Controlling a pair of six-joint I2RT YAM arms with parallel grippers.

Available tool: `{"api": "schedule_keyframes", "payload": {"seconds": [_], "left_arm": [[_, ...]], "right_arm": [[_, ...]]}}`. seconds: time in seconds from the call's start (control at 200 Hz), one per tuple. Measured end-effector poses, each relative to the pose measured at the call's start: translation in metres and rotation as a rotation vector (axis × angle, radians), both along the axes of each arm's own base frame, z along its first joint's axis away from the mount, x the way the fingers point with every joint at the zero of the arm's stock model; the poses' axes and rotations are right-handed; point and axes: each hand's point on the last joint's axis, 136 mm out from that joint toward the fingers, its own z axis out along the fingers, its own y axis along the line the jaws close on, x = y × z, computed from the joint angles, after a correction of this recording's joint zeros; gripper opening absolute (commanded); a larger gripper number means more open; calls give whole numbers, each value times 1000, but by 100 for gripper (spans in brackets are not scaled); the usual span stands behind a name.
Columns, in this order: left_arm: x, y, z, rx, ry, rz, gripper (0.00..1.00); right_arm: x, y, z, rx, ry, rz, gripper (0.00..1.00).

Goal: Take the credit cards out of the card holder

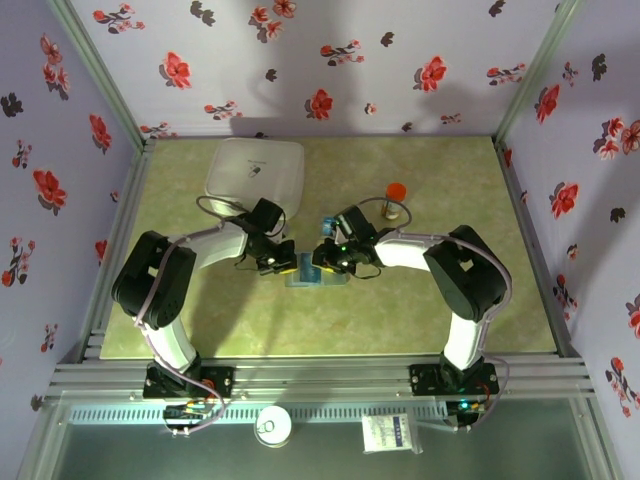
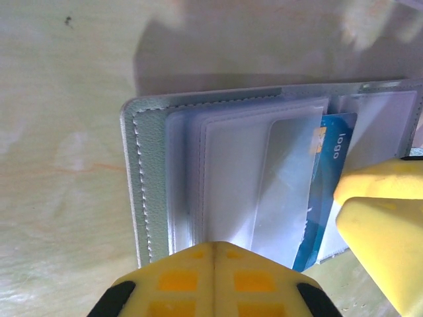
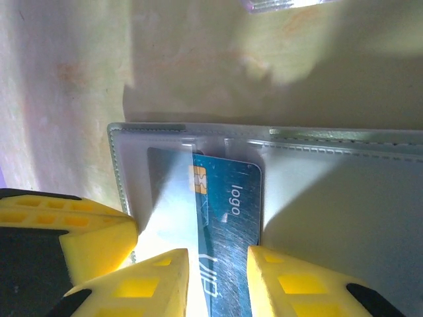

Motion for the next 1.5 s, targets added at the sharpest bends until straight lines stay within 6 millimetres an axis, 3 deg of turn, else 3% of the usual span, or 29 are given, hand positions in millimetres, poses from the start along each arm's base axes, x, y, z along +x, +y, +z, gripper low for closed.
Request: {"api": "schedule_keyframes", "payload": {"seconds": [0.485, 0.675, 1.185, 1.5], "left_arm": [[6, -8, 7, -36, -16, -7, 0], [4, -10, -3, -41, 9, -14, 0], [4, -13, -3, -55, 15, -24, 0], [5, -12, -3, -53, 13, -26, 0]], "right_arm": [[2, -5, 0, 0, 1, -13, 30], [1, -4, -6, 4, 20, -11, 29], [5, 6, 5, 72, 14, -9, 17], [6, -1, 6, 64, -1, -5, 9]]}}
